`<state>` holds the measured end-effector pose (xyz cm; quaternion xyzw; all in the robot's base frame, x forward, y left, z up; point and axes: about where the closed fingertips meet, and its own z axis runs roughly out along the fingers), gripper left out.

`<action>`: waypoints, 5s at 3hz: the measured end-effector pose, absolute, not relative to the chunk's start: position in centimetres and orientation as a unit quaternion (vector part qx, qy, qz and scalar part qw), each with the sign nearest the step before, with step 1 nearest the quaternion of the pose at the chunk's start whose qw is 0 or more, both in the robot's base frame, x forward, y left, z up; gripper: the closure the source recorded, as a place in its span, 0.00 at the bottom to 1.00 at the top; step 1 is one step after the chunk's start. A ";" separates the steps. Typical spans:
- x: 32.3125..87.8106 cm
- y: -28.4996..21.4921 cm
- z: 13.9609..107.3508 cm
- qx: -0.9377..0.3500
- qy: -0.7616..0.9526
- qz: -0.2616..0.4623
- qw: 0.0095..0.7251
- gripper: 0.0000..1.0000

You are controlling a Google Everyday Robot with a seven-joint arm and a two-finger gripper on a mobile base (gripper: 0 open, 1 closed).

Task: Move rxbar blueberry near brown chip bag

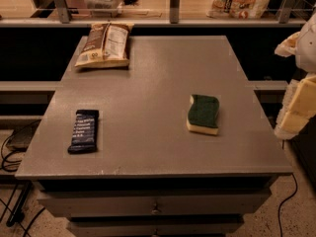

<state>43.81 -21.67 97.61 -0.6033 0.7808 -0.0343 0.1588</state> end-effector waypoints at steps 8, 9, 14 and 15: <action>46.5 -5.8 92.5 -0.662 0.645 0.179 0.337 0.00; 47.1 -3.0 91.1 -0.664 0.635 0.195 0.345 0.00; 46.7 8.1 87.2 -0.678 0.575 0.297 0.348 0.00; 46.6 11.1 86.4 -0.683 0.563 0.313 0.343 0.00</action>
Offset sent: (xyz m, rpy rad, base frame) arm 0.0015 0.0080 -0.0107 0.1485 0.0112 0.1109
